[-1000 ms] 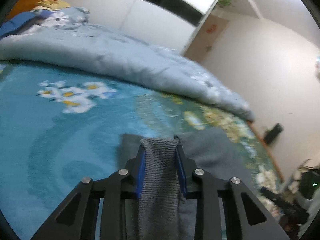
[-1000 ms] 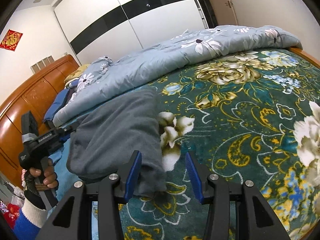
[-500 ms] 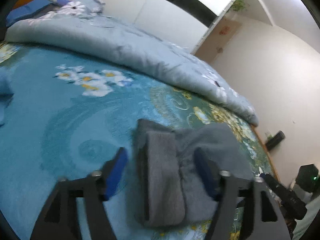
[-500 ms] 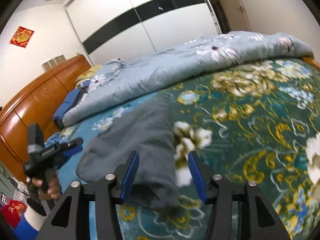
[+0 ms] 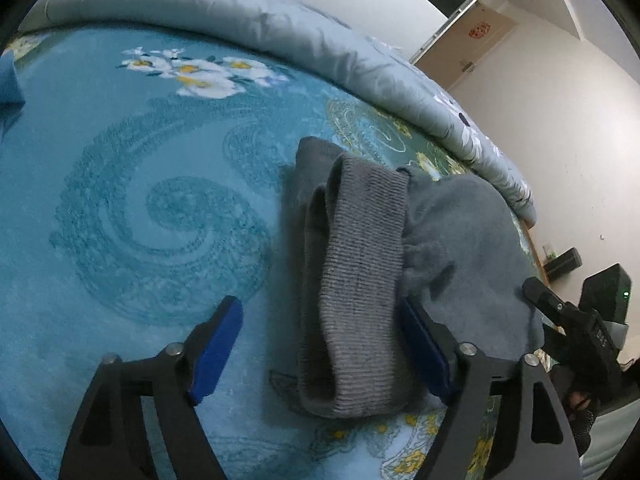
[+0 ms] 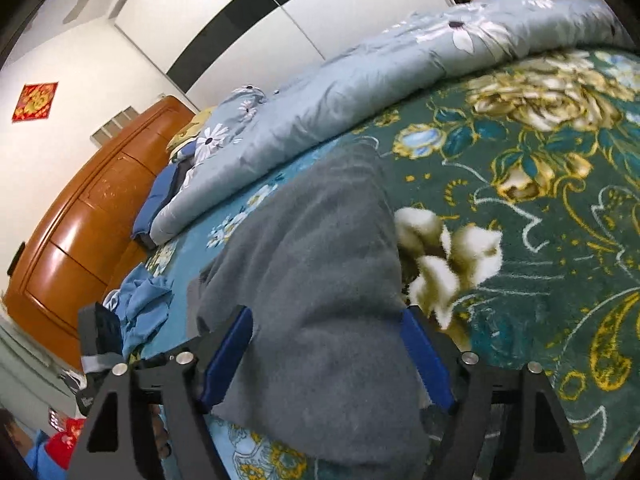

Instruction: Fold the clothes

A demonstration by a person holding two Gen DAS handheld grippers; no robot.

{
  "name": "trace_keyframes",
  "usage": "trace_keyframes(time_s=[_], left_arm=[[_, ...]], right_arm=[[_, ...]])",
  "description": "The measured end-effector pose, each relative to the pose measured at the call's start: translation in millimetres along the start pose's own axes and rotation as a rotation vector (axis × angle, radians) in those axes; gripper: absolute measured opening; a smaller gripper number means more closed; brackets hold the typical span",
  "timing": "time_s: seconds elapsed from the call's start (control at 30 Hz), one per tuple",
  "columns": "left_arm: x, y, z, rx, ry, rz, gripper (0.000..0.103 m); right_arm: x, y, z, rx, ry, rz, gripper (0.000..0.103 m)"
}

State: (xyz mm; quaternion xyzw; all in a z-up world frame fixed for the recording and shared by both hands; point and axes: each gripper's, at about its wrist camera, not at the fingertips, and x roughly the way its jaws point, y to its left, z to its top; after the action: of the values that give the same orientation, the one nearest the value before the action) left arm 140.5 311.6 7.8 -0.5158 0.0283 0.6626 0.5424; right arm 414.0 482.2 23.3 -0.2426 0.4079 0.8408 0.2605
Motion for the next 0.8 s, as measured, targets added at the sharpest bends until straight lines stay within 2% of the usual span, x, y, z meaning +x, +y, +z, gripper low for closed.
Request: trace_keyframes(time_s=[0.17, 0.3, 0.4, 0.67, 0.73, 0.8], left_arm=[[0, 3, -3, -0.001, 0.019, -0.11, 0.082], [2, 7, 3, -0.018, -0.007, -0.084, 0.082], [10, 11, 9, -0.033, 0.011, -0.092, 0.082], [21, 1, 17, 0.033, 0.047, -0.077, 0.082], [21, 0, 17, 0.034, 0.047, -0.087, 0.078], [23, -2, 16, 0.03, 0.051, -0.107, 0.063]], right_arm=[[3, -13, 1, 0.02, 0.025, 0.014, 0.08], [7, -18, 0, 0.036, 0.035, 0.045, 0.081], [12, -20, 0, 0.041, 0.047, 0.069, 0.081], [27, -14, 0, 0.034, 0.074, 0.058, 0.079], [27, -11, 0, 0.022, 0.075, 0.044, 0.073], [27, -9, 1, 0.015, 0.075, 0.033, 0.068]])
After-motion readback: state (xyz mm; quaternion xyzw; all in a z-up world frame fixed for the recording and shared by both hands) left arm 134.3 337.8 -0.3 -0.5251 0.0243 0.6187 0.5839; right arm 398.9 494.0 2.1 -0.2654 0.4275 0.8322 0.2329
